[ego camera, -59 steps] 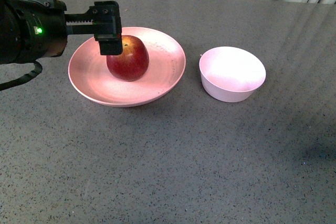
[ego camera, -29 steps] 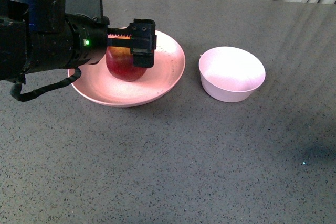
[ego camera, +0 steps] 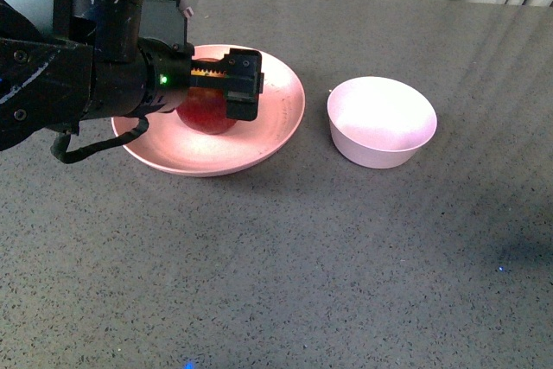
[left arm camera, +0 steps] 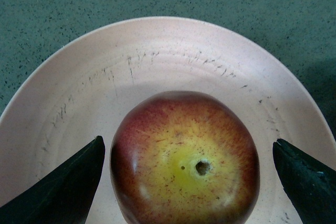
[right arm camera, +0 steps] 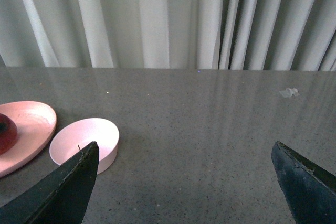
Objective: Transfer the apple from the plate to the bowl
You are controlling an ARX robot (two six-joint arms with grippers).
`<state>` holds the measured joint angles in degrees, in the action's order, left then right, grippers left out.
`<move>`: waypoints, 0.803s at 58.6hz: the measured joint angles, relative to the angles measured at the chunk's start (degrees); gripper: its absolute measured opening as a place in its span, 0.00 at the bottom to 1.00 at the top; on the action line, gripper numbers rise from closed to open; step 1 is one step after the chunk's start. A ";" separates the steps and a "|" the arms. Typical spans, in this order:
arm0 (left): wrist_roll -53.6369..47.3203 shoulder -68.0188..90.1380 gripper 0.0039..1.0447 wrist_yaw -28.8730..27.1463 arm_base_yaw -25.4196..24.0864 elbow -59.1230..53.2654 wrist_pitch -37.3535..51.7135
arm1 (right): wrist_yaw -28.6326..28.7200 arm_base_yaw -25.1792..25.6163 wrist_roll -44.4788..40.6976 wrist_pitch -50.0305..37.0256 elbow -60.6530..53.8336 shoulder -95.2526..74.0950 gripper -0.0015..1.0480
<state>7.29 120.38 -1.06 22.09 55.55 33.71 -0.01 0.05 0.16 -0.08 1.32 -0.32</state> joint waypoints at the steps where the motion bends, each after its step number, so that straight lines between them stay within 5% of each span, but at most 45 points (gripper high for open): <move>1: 0.00 0.07 0.92 -0.04 0.00 0.02 -0.04 | 0.00 0.00 0.00 0.00 0.02 0.00 0.91; 12: -0.02 1.27 0.91 -0.70 0.04 0.37 -0.44 | 0.00 0.00 0.00 0.00 0.00 0.00 0.91; 24: -0.87 1.31 0.72 -1.84 0.83 1.11 -1.27 | 0.00 0.00 0.00 0.00 0.00 0.00 0.91; 47: -2.08 -7.41 0.71 -1.16 7.80 3.85 -4.50 | 0.00 0.00 0.00 0.00 0.00 0.00 0.91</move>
<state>5.21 112.97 -2.22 29.89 59.40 29.21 -0.01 0.05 0.16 -0.08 1.32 -0.32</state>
